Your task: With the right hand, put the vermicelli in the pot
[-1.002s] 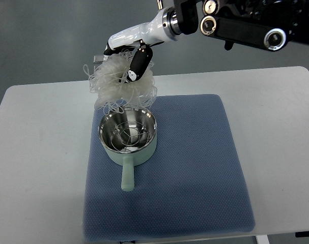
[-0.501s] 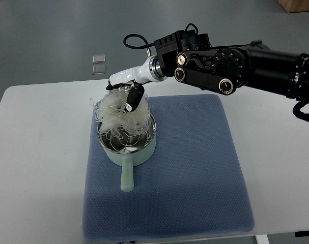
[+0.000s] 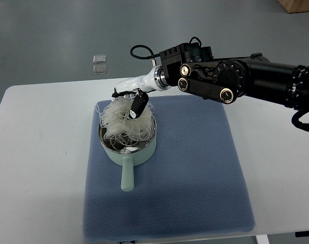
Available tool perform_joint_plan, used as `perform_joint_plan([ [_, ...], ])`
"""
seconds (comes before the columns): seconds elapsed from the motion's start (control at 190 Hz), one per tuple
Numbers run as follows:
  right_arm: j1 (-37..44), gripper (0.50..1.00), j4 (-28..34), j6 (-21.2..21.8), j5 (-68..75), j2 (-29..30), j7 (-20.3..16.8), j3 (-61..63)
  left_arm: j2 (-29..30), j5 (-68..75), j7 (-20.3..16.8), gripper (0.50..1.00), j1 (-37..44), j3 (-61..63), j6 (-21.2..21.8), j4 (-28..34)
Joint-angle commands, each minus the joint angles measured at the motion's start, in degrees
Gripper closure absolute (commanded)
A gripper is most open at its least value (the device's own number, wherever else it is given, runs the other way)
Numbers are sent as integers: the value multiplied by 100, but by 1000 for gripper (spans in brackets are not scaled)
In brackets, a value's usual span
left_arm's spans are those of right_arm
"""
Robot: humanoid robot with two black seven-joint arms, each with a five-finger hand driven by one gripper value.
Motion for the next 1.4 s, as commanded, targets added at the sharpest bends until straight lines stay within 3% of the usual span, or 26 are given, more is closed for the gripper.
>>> perform_joint_plan([
  [0.0,-23,1000,1,6,2,0,0,-7,0,-2,0,500,0,-1,2,9],
  [0.095,-67,1000,1,6,11,0,0,2,0,-2,0,500,0,-1,2,9],
  [0.1,-76,955,1,6,20,0,0,2,0,-2,0,500,0,-1,2,9],
  [0.121,-76,898,1,6,20,0,0,2,0,-2,0,500,0,-1,1,9],
  [0.206,-94,801,1,15,37,0,9,2,0,-2,0,500,0,-1,-7,9],
  [0.243,-94,734,1,15,37,0,0,11,0,-1,0,500,0,-1,-7,9],
  [0.327,-94,644,1,23,46,0,0,11,0,-2,0,500,0,-1,1,9],
  [0.401,-94,632,1,50,46,0,0,29,0,-2,0,500,0,-1,2,9],
  [0.438,-94,591,1,50,46,0,0,99,0,-2,0,500,0,-1,2,9],
  [0.67,-85,587,18,103,187,0,9,864,0,-2,0,500,0,-1,2,9],
  [0.791,-287,587,36,103,398,-387,9,1690,0,7,0,500,0,-1,-7,9],
  [0.981,-1482,585,36,85,908,-1037,44,3562,0,-2,0,500,0,-1,-7,9],
  [1.071,-2272,585,27,50,1030,-1187,289,4685,0,-2,0,500,0,-1,2,9],
  [1.213,-3450,585,27,41,1496,-1081,738,6443,0,7,0,500,0,-1,2,9],
  [1.393,-4277,570,18,59,2463,-809,764,7271,0,7,0,500,0,8,2,-26],
])
